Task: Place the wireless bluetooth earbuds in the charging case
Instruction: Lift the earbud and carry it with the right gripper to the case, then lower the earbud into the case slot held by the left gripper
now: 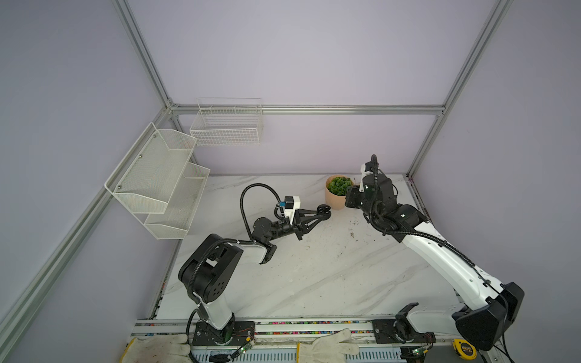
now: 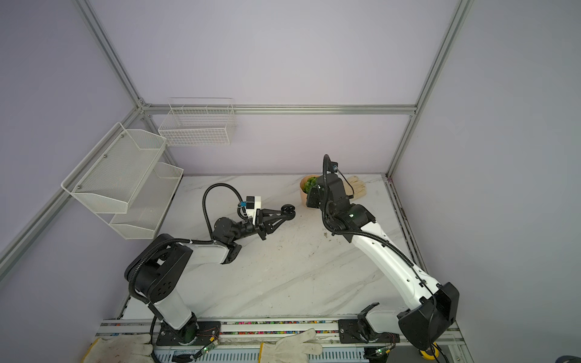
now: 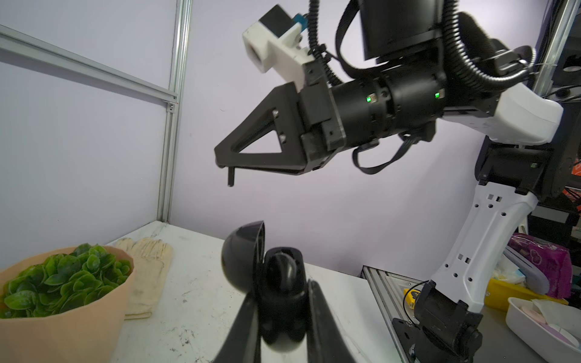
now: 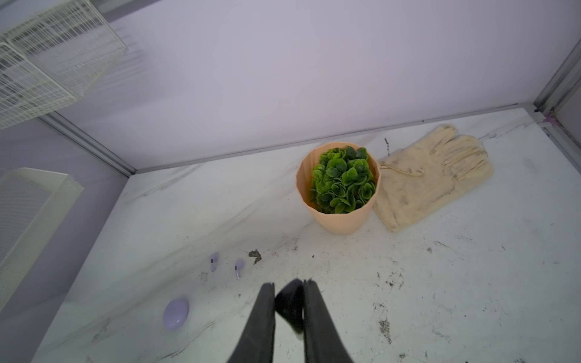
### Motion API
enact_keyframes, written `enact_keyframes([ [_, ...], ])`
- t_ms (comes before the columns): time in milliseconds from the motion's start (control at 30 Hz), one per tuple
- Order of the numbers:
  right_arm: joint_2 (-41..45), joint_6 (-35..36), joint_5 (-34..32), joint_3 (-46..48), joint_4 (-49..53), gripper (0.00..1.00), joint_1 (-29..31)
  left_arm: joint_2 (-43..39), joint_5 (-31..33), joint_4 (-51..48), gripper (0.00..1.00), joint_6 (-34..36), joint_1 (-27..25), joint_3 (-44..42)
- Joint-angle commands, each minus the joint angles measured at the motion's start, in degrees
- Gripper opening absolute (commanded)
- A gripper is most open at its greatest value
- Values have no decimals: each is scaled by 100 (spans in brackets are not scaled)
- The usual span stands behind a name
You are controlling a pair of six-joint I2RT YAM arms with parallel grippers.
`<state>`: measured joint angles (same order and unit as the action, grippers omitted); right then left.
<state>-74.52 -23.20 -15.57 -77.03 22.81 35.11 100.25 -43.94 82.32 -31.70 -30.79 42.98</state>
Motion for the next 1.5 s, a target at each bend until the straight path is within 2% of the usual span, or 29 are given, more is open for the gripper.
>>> enact_keyframes([
  [0,68,-374,-691,-165,-37,15,494,132,136,374,0,135,20,585],
  [167,-7,-625,-1223,-341,-48,14,1180,181,149,375,0,291,20,738],
  [333,-150,-825,-1273,-394,93,14,1507,166,120,374,0,348,20,756],
  [1467,-273,-1150,-1018,-34,513,14,1647,6,89,377,0,498,21,576],
])
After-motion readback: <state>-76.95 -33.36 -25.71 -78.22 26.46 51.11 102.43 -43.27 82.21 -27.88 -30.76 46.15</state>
